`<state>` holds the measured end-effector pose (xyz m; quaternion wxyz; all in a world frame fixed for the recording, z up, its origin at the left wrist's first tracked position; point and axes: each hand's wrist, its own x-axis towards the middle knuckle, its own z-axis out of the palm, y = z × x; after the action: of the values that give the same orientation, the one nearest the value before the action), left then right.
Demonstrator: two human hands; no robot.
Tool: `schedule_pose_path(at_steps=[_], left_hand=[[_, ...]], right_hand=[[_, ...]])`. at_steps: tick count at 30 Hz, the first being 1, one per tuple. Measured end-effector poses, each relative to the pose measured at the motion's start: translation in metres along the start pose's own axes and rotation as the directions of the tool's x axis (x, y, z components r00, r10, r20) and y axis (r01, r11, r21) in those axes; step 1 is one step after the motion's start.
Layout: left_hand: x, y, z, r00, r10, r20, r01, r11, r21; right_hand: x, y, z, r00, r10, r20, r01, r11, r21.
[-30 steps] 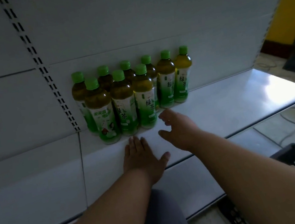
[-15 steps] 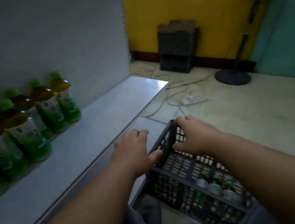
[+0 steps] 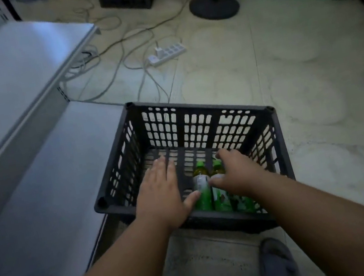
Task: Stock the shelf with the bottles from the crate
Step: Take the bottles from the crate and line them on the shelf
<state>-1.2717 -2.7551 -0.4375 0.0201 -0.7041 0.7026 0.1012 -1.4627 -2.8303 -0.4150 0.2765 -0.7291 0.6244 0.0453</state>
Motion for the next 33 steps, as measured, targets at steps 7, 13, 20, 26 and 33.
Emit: schedule_pose_path(at_steps=[7, 13, 20, 26, 33], left_hand=[[0.028, -0.004, 0.045, 0.997, -0.065, 0.046, 0.067, 0.997, -0.045], [0.034, -0.004, 0.043, 0.995, -0.042, 0.091, 0.045, 0.998, -0.032], [0.034, -0.004, 0.041, 0.985, -0.024, 0.174, 0.035, 0.998, -0.058], [0.035, -0.004, 0.043, 0.981, -0.023, 0.194, 0.034, 0.998, -0.051], [0.035, -0.006, 0.045, 0.976, -0.046, 0.212, 0.060, 0.996, -0.063]], right_hand=[[0.094, 0.018, 0.073, 0.993, 0.084, 0.084, -0.084, 0.996, 0.002], [0.159, 0.014, 0.130, 0.952, 0.240, 0.191, -0.238, 0.971, -0.033], [0.197, 0.017, 0.163, 0.920, 0.341, 0.191, -0.309, 0.934, -0.181], [0.187, 0.011, 0.156, 0.905, 0.387, 0.176, -0.409, 0.906, 0.111], [0.149, -0.011, 0.115, 0.969, 0.180, 0.167, -0.228, 0.912, 0.341]])
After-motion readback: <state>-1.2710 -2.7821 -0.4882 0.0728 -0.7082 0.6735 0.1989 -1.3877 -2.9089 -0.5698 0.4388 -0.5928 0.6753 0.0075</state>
